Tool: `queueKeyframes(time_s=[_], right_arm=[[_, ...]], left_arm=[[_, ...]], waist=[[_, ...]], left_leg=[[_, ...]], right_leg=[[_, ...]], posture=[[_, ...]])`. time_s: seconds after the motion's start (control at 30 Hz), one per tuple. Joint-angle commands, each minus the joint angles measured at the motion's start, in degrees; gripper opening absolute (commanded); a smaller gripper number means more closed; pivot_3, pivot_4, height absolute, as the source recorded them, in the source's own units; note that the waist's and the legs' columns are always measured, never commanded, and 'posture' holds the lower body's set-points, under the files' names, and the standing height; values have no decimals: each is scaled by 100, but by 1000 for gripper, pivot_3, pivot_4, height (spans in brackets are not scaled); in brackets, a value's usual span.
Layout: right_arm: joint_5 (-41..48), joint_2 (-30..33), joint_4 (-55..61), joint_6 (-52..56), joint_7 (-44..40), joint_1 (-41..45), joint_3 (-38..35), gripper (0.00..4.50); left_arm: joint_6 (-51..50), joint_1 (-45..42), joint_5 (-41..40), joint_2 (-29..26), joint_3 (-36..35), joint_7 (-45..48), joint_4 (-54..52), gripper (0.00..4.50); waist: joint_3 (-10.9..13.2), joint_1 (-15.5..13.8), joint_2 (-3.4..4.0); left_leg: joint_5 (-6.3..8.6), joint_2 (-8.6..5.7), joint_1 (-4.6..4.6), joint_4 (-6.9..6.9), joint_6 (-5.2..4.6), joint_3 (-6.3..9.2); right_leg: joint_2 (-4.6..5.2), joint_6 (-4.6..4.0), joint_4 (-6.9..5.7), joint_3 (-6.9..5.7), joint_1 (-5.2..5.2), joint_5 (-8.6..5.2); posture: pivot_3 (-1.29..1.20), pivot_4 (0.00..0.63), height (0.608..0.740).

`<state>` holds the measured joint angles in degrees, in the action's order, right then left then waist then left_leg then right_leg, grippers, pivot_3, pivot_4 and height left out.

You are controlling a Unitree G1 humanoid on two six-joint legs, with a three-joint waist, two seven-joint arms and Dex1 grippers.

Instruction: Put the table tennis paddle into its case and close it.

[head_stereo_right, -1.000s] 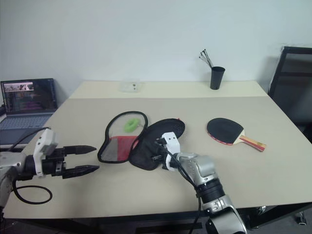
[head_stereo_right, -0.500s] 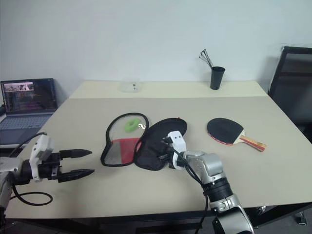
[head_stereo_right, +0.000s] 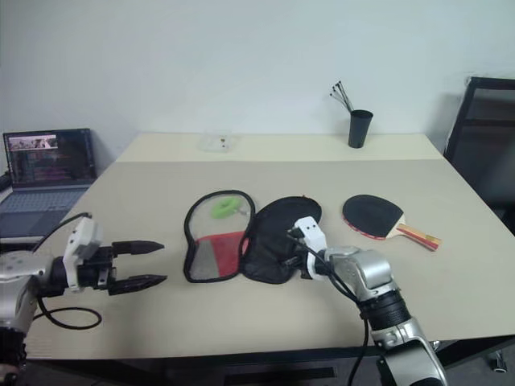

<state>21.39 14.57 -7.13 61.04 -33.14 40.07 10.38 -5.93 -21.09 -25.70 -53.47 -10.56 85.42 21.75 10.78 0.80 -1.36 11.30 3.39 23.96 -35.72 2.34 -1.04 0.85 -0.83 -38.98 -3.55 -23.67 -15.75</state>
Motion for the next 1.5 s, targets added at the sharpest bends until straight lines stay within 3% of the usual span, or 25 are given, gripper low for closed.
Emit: queueKeyframes(time_s=[0.03, 0.23, 0.47, 0.8, 1.23, 1.33, 1.5], right_arm=[[-36, 423, -187, -135, -517, 334, 83, 74], [-263, 1011, -828, -539, -1422, 734, 532, 74], [-751, 1114, -2002, -1294, -2066, 1335, 788, 74], [-1237, 1017, -3011, -1958, -2464, 1693, 827, 74], [-1387, 956, -3232, -2112, -2345, 1753, 603, 74], [-1416, 963, -3184, -2140, -2236, 1716, 494, 657], [-1477, 1063, -2968, -2139, -2266, 1618, 475, 2364]], left_arm=[[-341, -143, -89, 43, 107, -134, -680, 4309], [-1120, -113, -305, 111, 219, -524, -1778, 4309], [-2216, -349, -615, 70, 279, -1096, -2871, 4309], [-2721, -559, -730, 0, 275, -1296, -3159, 4309], [-2311, -407, -545, 67, 313, -1128, -2821, 4309], [-2175, -341, -520, 77, 320, -1095, -2743, 4309], [-2018, -279, -496, 81, 314, -1033, -2630, 4309]], waist=[[0, 2, 0], [1, 2, -1], [3, 8, -5], [3, 14, -5], [3, 16, -5], [3, 15, -5], [3, 16, -5]], left_leg=[[0, 0, 0, 0, 0, -2], [1, 4, 1, 1, -1, -8], [2, 4, -1, -3, 0, -24], [6, 6, -6, -3, 2, -60], [6, 10, -7, -14, 3, -72], [6, 10, -6, -13, 3, -76], [7, 13, -6, -12, 4, -82]], right_leg=[[-1, 0, 0, 3, 0, 0], [-9, 0, 2, 11, -4, 0], [-48, 1, -3, 31, -10, 1], [-70, -1, -4, 73, -28, 3], [-77, -26, -7, 87, -33, 18], [-77, -26, -8, 91, -36, 18], [-78, -27, -8, 100, -40, 19]], posture=[[0, 150, 740], [0, 150, 740], [0, 150, 740], [0, 150, 740], [0, 150, 740], [0, 150, 740], [0, 150, 740]])
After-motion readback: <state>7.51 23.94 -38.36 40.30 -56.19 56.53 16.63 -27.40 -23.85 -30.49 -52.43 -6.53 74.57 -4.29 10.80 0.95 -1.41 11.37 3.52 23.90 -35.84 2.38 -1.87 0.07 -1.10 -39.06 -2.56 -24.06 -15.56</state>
